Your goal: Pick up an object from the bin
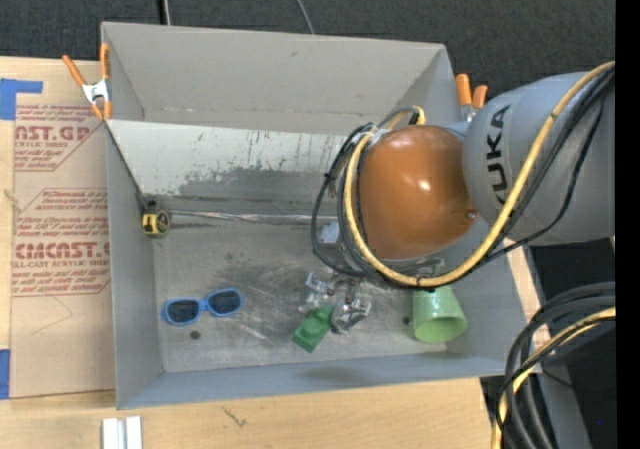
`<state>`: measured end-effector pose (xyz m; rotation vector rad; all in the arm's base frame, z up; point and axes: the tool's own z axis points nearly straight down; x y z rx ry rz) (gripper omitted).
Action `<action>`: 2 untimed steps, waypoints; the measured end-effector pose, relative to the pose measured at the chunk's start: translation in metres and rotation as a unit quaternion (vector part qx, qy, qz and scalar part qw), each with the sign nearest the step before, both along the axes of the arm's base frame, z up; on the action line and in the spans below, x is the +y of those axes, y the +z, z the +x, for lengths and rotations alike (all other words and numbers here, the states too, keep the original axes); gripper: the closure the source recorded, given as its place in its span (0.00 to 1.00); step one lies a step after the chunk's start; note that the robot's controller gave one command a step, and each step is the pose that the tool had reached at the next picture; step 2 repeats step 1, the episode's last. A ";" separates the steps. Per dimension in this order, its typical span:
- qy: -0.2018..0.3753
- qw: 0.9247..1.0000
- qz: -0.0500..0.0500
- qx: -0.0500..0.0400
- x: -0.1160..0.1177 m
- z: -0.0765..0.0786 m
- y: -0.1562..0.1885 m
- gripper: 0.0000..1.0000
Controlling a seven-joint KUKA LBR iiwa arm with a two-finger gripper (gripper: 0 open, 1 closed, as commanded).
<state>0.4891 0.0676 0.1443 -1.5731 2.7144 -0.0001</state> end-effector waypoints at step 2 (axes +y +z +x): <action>0.000 1.000 0.000 -0.001 0.001 0.001 0.050 1.00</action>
Offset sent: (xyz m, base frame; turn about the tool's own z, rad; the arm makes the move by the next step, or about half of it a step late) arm 0.0000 0.0000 0.0482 0.0000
